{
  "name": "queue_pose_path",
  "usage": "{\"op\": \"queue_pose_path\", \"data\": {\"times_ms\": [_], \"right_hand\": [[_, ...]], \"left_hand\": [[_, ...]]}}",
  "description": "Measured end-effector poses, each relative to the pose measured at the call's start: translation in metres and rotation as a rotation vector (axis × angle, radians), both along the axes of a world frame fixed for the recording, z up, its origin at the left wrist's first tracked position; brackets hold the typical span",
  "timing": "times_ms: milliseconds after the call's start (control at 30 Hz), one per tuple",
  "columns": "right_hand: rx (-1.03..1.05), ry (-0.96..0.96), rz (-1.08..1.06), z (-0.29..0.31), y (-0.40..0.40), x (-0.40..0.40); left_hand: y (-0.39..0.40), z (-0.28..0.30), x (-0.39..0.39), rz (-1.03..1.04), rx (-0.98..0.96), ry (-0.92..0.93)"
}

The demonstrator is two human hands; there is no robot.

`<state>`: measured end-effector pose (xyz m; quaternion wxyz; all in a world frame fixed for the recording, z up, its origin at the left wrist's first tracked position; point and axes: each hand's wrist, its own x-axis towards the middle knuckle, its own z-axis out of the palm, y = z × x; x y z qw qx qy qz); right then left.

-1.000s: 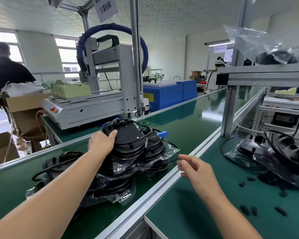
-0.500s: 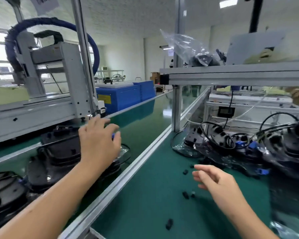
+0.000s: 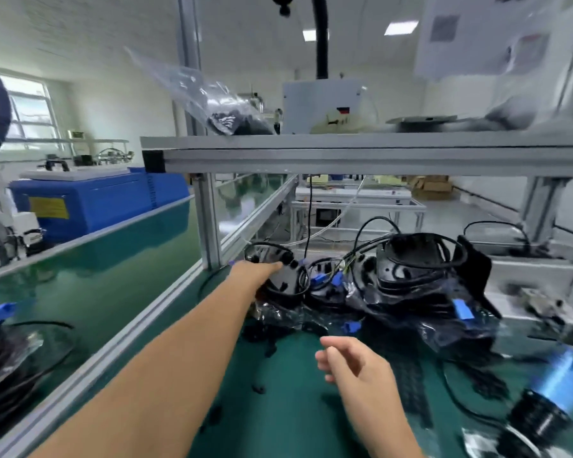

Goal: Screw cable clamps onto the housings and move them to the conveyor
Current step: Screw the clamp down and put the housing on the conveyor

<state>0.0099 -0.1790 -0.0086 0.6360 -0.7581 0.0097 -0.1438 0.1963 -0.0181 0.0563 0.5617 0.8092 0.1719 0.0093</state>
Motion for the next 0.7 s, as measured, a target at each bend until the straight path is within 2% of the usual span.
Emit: {"op": "queue_pose_path", "data": {"times_ms": [100,167,233,367,567,700], "right_hand": [[-0.023,-0.01,-0.012,0.0,-0.001,0.001],[0.003,-0.009,-0.031,0.0,-0.001,0.003],[0.015,0.003,-0.033,0.001,0.0,0.003],[0.008,-0.004,-0.024,0.002,0.002,0.0],[0.025,0.018,0.01,0.004,0.01,-0.003],[0.186,0.159,0.111,0.011,0.02,-0.002]], "left_hand": [[0.002,-0.002,0.022,0.022,0.17,0.04],[0.005,-0.003,0.033,-0.014,0.161,0.077],[0.006,-0.004,0.039,-0.048,0.048,0.069],[0.017,0.0,0.027,0.134,-0.211,-0.043],[0.045,0.029,-0.038,0.191,-0.616,-0.227],[0.052,0.035,-0.105,0.169,-0.7,-0.248]]}}
